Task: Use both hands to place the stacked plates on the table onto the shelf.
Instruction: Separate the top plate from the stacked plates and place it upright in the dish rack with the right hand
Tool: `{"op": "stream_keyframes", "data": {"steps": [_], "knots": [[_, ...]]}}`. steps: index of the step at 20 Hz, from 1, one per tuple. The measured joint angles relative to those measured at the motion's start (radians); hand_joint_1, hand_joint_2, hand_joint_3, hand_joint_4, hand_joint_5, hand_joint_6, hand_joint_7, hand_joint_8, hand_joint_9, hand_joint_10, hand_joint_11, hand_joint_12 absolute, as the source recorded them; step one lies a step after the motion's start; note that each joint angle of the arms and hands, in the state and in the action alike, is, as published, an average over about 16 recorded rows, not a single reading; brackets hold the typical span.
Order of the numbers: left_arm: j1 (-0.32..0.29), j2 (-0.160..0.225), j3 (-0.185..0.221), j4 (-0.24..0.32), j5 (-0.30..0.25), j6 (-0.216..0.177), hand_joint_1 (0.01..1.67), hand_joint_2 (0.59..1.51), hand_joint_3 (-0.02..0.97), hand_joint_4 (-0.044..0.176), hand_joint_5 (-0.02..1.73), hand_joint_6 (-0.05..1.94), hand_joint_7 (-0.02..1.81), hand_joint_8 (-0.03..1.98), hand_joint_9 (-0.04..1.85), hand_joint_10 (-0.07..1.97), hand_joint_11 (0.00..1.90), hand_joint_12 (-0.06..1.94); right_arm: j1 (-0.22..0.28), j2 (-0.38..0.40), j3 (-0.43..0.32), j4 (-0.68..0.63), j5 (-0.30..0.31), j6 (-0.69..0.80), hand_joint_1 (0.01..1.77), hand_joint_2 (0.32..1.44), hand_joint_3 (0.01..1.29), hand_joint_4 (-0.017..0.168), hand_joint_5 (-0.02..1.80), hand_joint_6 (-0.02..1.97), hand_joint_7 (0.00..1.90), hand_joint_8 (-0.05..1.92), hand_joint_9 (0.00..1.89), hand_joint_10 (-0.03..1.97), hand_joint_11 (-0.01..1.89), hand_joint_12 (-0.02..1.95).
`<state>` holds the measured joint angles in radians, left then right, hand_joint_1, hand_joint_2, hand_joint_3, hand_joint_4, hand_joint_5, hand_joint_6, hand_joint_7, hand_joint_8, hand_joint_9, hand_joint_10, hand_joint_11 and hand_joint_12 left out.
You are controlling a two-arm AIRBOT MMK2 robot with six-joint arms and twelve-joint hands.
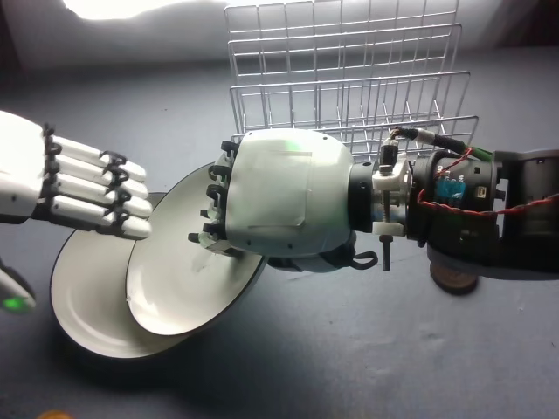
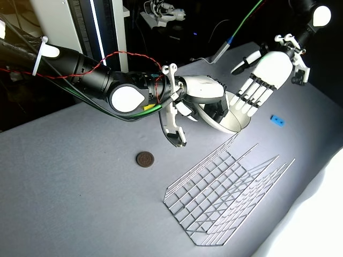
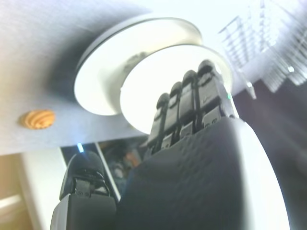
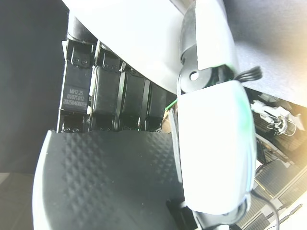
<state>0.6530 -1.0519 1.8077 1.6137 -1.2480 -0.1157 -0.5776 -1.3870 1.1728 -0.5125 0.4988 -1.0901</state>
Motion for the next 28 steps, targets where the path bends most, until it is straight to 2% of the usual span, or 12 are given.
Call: {"op": "stream_keyframes", "data": {"steps": [3, 14, 18, 20, 28], "knots": [[-0.014, -0.004, 0.014, 0.003, 0.001, -0.001, 0.02, 1.189, 0.014, -0.002, 0.02, 0.01, 0.02, -0.01, 0.02, 0.02, 0.02, -0.02, 0.001, -0.001, 0.002, 0.001, 0.003, -0.001, 1.25, 0.97, 0.01, -0.002, 0.94, 0.76, 1.08, 0.69, 1.11, 0.75, 0.95, 0.96], [-0.081, -0.01, 0.084, 0.005, 0.001, -0.014, 0.02, 1.189, 0.014, -0.002, 0.02, 0.01, 0.02, -0.01, 0.02, 0.02, 0.02, -0.02, 0.009, -0.004, 0.006, 0.013, 0.01, -0.005, 1.25, 0.97, 0.01, -0.001, 0.96, 0.76, 1.1, 0.66, 1.13, 0.7, 0.96, 0.93], [-0.086, -0.01, 0.1, 0.006, 0.0, -0.017, 0.02, 1.188, 0.014, -0.002, 0.02, 0.01, 0.02, -0.01, 0.02, 0.02, 0.02, -0.02, 0.025, 0.0, 0.006, 0.035, 0.006, 0.003, 1.26, 0.97, 0.01, -0.004, 0.97, 0.76, 1.12, 0.63, 1.11, 0.87, 0.97, 0.92], [-0.086, -0.01, 0.106, 0.007, -0.001, -0.02, 0.02, 1.187, 0.014, -0.002, 0.02, 0.01, 0.02, -0.01, 0.02, 0.02, 0.02, -0.02, 0.037, 0.007, 0.003, 0.048, 0.003, 0.009, 1.26, 0.97, 0.01, -0.005, 0.98, 0.76, 1.12, 0.63, 1.11, 0.87, 0.97, 0.93], [-0.086, -0.01, 0.141, 0.01, -0.003, -0.033, 0.02, 1.183, 0.014, -0.002, 0.02, 0.01, 0.02, -0.01, 0.02, 0.02, 0.01, -0.02, 0.092, 0.056, -0.041, 0.099, -0.012, 0.031, 1.26, 0.97, 0.01, 0.009, 1.03, 0.76, 1.16, 0.65, 1.19, 0.57, 0.97, 1.02]]}}
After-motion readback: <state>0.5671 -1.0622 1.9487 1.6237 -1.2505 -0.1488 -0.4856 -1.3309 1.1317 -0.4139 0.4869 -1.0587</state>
